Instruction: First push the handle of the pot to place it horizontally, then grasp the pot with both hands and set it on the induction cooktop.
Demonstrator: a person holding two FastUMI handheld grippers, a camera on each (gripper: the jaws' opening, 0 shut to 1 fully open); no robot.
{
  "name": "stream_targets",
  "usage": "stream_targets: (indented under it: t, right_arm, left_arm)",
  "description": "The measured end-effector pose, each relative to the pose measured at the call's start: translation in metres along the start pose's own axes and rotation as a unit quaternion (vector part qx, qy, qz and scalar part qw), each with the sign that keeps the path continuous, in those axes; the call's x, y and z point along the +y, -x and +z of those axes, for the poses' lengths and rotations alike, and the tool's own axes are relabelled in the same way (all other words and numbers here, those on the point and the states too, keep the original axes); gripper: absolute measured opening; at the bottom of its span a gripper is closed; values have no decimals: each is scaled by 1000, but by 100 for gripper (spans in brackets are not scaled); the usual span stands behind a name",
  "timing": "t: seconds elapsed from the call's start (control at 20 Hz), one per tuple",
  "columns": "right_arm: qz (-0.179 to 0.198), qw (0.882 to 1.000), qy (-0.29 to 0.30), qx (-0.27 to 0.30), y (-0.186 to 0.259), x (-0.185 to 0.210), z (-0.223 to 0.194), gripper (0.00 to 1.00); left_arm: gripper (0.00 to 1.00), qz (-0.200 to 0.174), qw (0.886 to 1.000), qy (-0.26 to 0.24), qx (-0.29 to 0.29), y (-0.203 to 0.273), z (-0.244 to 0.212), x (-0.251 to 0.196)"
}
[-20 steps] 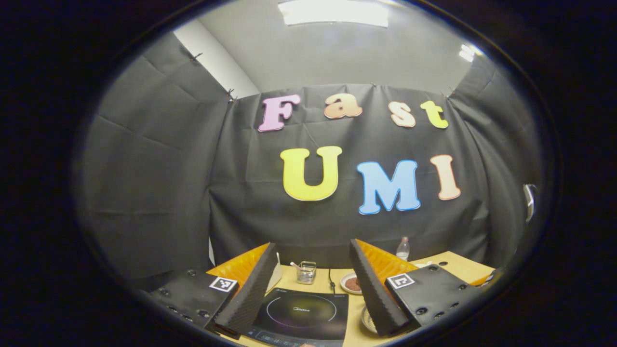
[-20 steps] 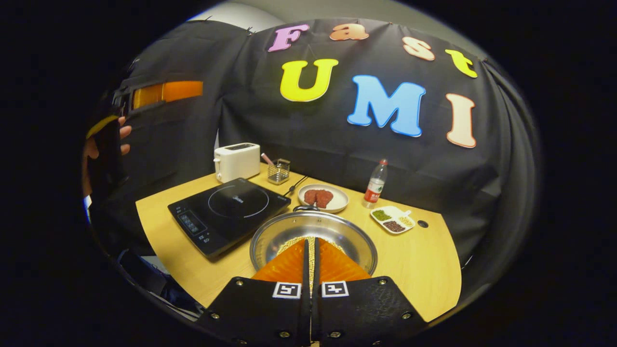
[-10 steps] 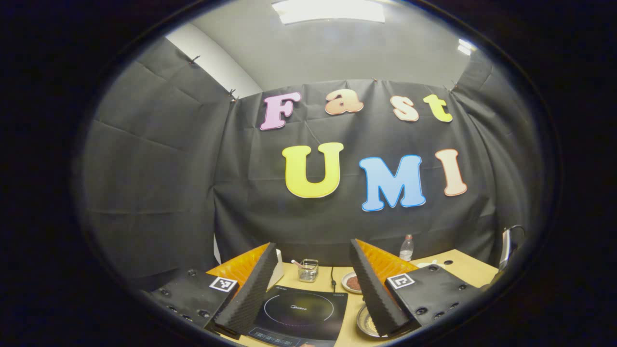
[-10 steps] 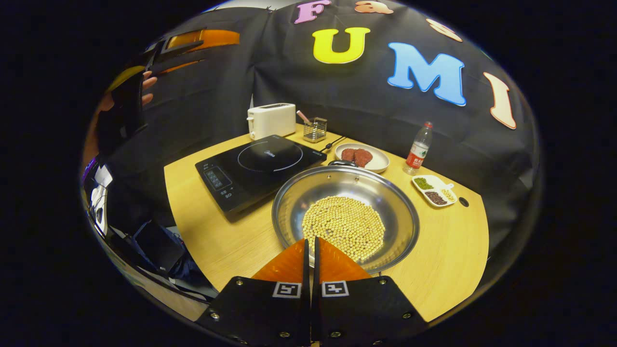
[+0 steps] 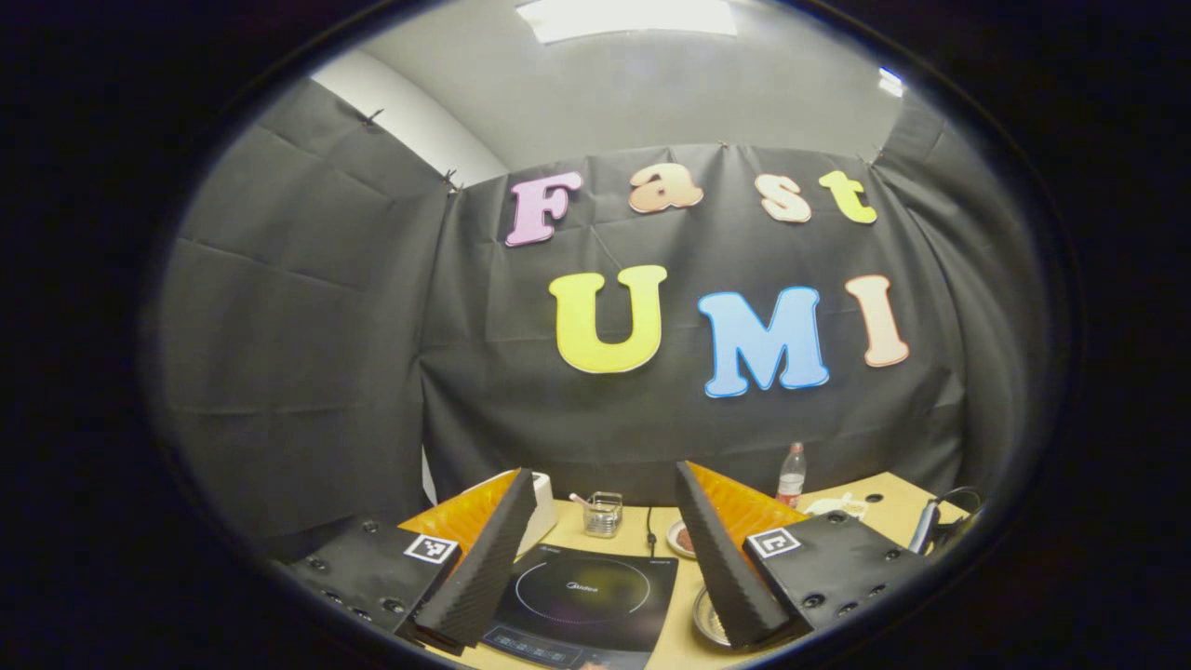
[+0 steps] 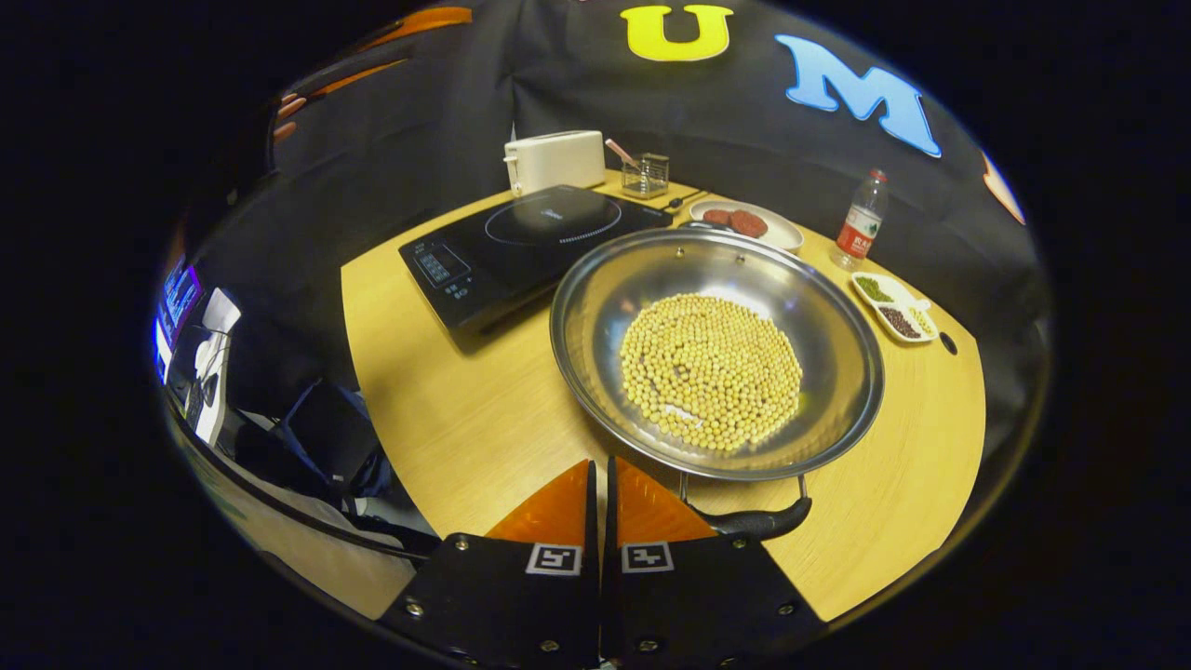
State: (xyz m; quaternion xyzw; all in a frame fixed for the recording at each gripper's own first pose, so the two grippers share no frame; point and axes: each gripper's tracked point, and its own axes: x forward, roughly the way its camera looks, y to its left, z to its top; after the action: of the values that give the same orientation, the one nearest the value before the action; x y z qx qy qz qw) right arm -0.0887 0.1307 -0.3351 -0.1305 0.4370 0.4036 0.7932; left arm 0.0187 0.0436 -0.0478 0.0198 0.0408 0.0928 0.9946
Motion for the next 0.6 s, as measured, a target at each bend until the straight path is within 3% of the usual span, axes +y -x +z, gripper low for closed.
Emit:
stream_targets:
  t: [0.05, 0.1, 0.45, 0.5, 0.55, 0.6]
  right_arm:
    - [0, 1000, -8, 4, -2, 0, -3, 2]
    - [-3, 1000, -15, 7, -3, -4, -4, 2]
    - [-18, 998, -55, 20, -7, -23, -6, 1]
    - [-24, 998, -59, 23, -6, -28, -7, 1]
    - [-28, 997, -67, 26, -5, -31, -9, 1]
    - [-33, 996, -76, 28, -4, -35, -9, 1]
  left_arm:
    - [92, 1, 1000, 0, 1, -1, 0, 0]
    - [100, 1, 1000, 0, 3, -2, -1, 0]
    - [97, -13, 1000, 0, 10, -11, -6, -15]
    - [92, -16, 1000, -2, 10, -12, -4, -19]
    - [100, -20, 1000, -2, 10, -15, -4, -23]
    - [97, -23, 1000, -2, 9, -16, -2, -28]
